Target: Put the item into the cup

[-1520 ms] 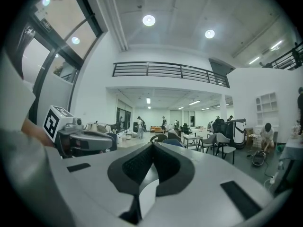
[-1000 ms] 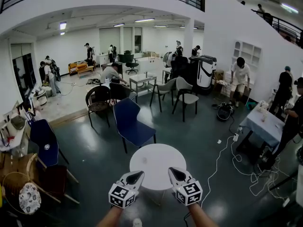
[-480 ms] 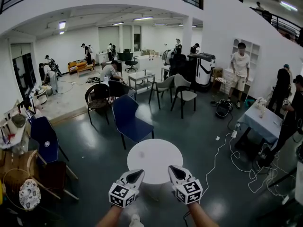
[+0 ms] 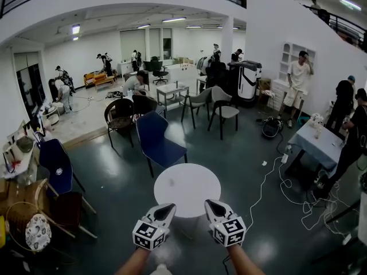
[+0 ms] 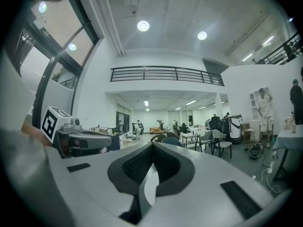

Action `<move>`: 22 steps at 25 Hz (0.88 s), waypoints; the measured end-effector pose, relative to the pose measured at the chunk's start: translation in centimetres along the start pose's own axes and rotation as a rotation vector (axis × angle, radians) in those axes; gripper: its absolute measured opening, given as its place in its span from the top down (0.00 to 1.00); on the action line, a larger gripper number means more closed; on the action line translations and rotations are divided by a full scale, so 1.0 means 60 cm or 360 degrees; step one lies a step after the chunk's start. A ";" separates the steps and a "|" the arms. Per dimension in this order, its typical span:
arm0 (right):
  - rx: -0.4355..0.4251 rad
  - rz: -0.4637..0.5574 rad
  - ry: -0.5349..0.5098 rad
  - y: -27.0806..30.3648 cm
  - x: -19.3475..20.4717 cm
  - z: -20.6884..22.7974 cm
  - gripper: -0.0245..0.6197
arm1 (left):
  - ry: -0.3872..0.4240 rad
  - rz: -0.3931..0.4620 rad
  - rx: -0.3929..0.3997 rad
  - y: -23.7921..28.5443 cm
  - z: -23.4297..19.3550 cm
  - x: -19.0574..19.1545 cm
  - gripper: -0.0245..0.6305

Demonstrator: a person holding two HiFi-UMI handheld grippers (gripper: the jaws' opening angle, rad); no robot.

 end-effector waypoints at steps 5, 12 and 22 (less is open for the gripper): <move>0.0019 0.0014 -0.0010 -0.006 -0.005 0.003 0.94 | -0.0006 0.0021 0.0021 0.006 0.006 -0.003 0.94; 0.0046 0.0032 -0.0025 0.000 -0.017 -0.003 0.94 | -0.0017 0.0050 0.0035 -0.003 -0.006 -0.014 0.94; 0.0023 0.0057 -0.0018 0.035 -0.028 -0.042 0.94 | -0.0011 0.0036 0.0038 -0.028 -0.041 -0.037 0.94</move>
Point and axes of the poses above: the fingertips, and each gripper's own axes: y forward along the fingers, z to its right, x out of its underside, the point moved 5 cm from there along -y, backward along the fingers, and after that the axes turned 15 degrees about z, right-handed, at the moved point
